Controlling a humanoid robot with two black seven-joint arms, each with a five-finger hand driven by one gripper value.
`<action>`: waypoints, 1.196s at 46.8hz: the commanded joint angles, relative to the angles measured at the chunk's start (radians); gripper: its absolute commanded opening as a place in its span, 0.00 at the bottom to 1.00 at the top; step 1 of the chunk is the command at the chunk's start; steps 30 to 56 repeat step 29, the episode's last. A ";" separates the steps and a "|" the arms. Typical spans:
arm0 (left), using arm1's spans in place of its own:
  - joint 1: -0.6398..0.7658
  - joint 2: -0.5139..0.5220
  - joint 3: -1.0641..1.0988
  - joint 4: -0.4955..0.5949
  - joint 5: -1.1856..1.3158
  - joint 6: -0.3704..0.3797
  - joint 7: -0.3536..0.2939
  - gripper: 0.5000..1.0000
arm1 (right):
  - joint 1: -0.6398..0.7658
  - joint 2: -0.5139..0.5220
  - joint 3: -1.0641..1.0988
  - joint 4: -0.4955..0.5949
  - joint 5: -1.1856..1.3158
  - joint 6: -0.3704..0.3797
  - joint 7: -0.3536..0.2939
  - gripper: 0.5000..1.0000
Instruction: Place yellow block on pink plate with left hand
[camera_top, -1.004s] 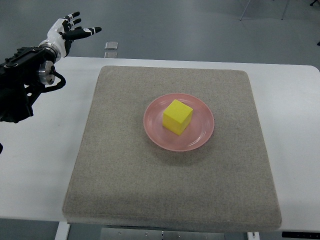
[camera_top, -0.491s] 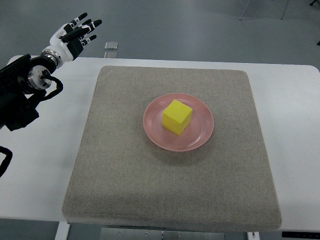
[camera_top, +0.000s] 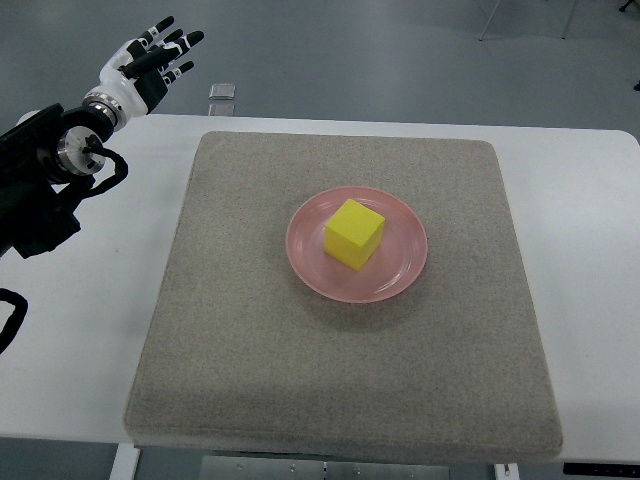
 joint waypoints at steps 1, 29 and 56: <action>0.003 0.000 0.006 0.001 0.002 0.000 -0.003 0.98 | 0.000 0.000 0.001 0.000 0.000 0.000 0.000 0.85; -0.020 -0.028 -0.005 0.007 0.002 0.004 -0.080 0.98 | 0.000 0.000 -0.004 0.000 0.000 0.000 0.000 0.85; -0.020 -0.028 -0.005 0.007 0.002 0.004 -0.080 0.98 | 0.000 0.000 -0.004 0.000 0.000 0.000 0.000 0.85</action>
